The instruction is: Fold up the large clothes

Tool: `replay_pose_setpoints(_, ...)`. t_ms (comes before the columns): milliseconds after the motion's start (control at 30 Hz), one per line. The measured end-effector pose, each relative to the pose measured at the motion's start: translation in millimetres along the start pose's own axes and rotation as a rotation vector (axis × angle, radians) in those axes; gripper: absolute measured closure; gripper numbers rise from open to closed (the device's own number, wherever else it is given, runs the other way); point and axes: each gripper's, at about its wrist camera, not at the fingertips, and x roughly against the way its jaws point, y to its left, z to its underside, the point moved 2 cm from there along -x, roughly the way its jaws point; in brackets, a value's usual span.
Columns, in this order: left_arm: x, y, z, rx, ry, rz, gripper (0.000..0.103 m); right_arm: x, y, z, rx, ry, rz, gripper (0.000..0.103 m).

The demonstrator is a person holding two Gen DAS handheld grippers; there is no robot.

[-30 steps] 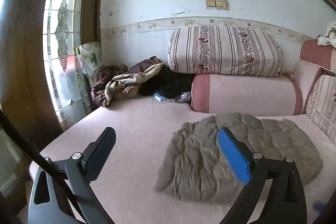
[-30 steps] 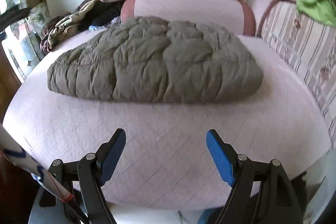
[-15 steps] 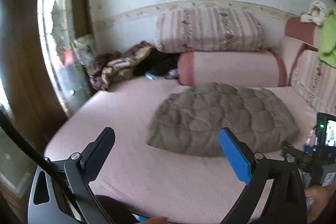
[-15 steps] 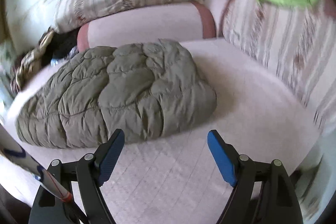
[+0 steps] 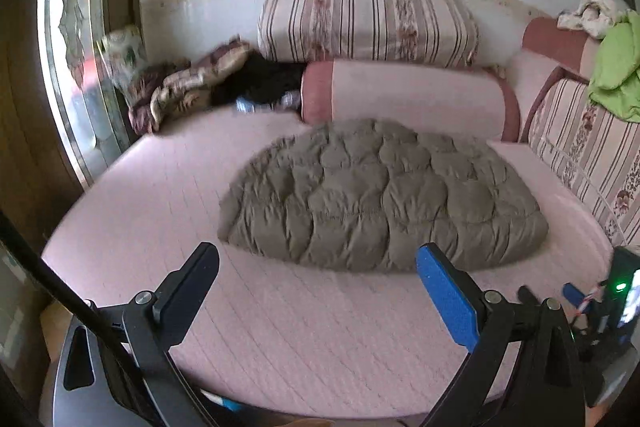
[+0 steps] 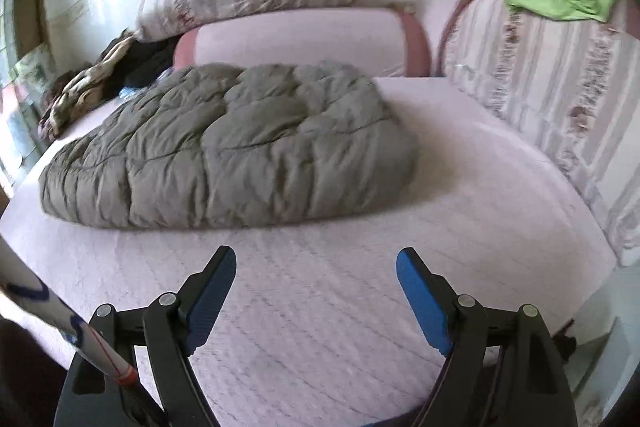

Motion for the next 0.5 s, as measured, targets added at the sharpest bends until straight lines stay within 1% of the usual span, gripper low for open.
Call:
replay_pose_setpoints(67, -9, -2, 9, -0.001, 0.049, -0.014, 0.004, 3, -7, 4, -0.059, 0.028, 0.008, 0.016)
replay_pose_setpoints(167, -15, -5, 26, -0.030, 0.085, -0.060, 0.004, 7, -9, 7, -0.100, 0.058, -0.005, 0.016)
replay_pose_setpoints(333, -20, -7, 46, -0.057, 0.124, -0.073, 0.004, 15, 4, 7, -0.050, 0.068, 0.028, 0.016)
replay_pose_setpoints(500, -19, -7, 48, -0.057, 0.132, -0.058, 0.004, 23, 12, 9, -0.013, 0.073, 0.049, 0.016)
